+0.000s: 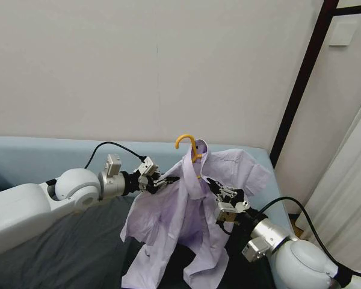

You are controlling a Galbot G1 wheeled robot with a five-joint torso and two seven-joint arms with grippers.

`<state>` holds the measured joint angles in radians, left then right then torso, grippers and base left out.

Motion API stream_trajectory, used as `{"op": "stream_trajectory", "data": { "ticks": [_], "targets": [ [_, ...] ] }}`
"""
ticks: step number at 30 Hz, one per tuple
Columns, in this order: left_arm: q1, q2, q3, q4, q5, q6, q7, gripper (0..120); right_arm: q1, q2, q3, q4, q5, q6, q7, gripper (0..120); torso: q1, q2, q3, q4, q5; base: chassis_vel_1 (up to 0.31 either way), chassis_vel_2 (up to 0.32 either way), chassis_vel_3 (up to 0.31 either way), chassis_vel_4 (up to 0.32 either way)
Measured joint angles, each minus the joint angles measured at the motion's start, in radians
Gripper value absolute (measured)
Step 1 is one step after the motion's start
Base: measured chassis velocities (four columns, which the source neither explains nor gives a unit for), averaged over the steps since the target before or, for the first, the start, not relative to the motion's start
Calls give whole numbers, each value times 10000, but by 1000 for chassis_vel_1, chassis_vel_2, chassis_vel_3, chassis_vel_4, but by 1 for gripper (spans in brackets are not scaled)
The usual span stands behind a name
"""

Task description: Pick up the clothes from the sofa and hang them on the clothes hanger.

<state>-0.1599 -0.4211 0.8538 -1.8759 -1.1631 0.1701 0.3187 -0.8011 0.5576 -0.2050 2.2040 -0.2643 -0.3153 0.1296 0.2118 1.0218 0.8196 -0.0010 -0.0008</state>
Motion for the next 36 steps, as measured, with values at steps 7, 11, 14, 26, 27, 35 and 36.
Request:
{"op": "stream_trajectory", "data": {
  "ticks": [7, 11, 14, 26, 27, 35, 36],
  "targets": [
    [-425, 206, 28, 598, 534, -373, 995, 1, -950, -224, 296, 1022, 2777, 175, -35, 48, 0, 1, -1, -2, 1, 0, 0, 0, 0],
    [-838, 62, 121, 1124, 1001, -649, 1659, 1, -1361, -340, 987, 1569, 4547, 667, -139, 62, 0, 0, -1, 0, 3, 0, 0, 0, 0],
    [-1251, -216, 167, 1963, 1496, -1121, 2770, 1, -1530, -749, 2244, 2093, 7311, 699, -11, 77, -1, 1, -1, -5, 2, 0, 0, 0, 0],
    [-1405, -594, 39, 3423, 2244, -2497, 5163, 1, 876, -2927, 3118, 613, 11180, 977, -2014, 100, 0, 0, 0, -4, 4, 0, 0, 0, 0],
    [-1405, -594, 39, 3423, 2244, -2497, 5163, 1, 876, -2927, 3118, 613, 11180, 977, -2014, 100, 0, 0, 0, -4, 4, 0, 0, 0, 0],
    [-1195, -1867, 39, 3983, 2382, -3028, 6025, 1, 1607, -4008, 2968, -266, 12701, 690, -4192, 100, 1, 0, 1, -5, 3, 0, 0, 0, 0],
    [-1193, -2133, 63, 4092, 2411, -3079, 6123, 1, 1622, -4185, 2989, -265, 12797, 657, -4256, 100, 1, 0, 1, -7, 3, 0, 0, 0, 0]
  ]
}}
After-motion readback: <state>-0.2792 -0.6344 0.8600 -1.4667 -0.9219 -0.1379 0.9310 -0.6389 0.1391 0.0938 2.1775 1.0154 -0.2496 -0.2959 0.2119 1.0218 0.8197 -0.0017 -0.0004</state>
